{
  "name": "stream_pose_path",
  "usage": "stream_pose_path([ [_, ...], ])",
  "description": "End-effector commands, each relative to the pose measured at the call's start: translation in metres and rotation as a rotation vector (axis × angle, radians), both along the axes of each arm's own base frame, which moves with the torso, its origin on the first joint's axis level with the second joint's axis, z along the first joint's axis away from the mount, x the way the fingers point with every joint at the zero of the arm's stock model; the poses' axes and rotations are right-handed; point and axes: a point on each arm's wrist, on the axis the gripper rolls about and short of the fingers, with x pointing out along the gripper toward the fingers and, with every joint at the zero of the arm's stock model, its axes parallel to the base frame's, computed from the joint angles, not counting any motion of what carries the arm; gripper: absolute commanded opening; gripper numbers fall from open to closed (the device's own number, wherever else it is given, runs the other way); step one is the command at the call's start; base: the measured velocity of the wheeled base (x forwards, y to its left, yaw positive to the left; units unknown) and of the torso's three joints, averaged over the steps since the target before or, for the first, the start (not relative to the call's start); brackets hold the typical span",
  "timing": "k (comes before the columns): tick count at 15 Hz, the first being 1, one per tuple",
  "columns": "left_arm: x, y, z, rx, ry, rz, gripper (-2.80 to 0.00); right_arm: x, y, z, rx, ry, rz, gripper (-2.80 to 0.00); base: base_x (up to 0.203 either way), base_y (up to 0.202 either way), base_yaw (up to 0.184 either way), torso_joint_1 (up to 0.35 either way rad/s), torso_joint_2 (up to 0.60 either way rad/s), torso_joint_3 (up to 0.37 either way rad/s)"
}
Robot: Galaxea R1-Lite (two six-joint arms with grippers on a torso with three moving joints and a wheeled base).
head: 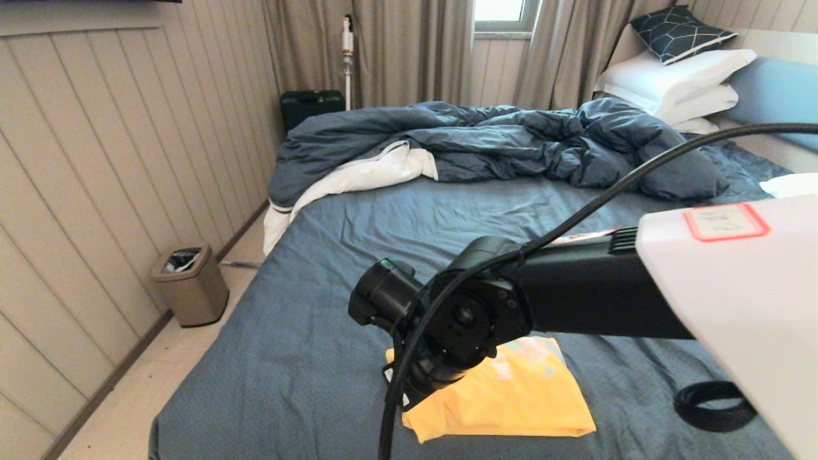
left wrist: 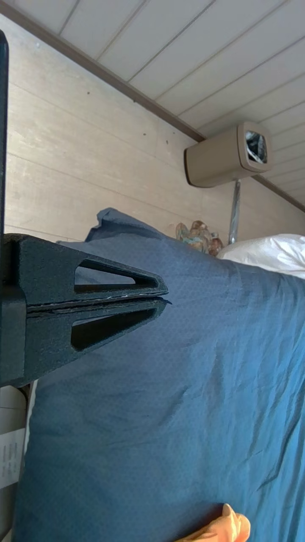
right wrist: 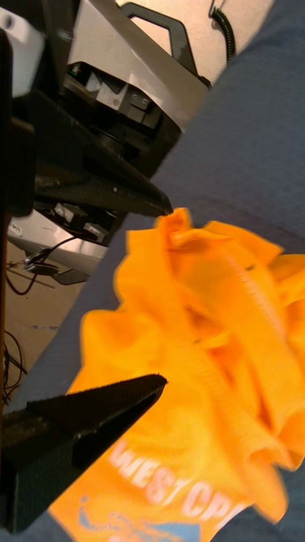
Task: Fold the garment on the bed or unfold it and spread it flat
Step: Unford the yellow T-shirt
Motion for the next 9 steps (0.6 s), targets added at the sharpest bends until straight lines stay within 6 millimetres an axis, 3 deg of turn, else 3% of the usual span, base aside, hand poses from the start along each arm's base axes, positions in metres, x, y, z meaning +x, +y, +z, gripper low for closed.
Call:
stream_pose_path([
  [1,0.000,0.000,0.000,0.001,0.002,0.001,-2.80,0.008,0.008,-0.013,-0.013,0.009,-0.007,0.00,0.000,0.000,0.000,0.000,0.00,0.000],
  [5,0.000,0.000,0.000,0.001,0.002,0.001,-2.80,0.017,0.014,-0.022,-0.020,0.011,-0.017,0.00,0.000,0.000,0.000,0.000,0.00,0.000],
  [6,0.000,0.000,0.000,0.001,0.002,0.001,-2.80,0.020,0.012,-0.025,-0.030,0.009,-0.027,-2.80,0.000,0.000,0.000,0.000,0.00,0.000],
  [9,0.000,0.000,0.000,0.001,0.003,0.001,-2.80,0.025,0.006,-0.028,-0.050,0.006,-0.050,-2.80,0.000,0.000,0.000,0.000,0.00,0.000],
])
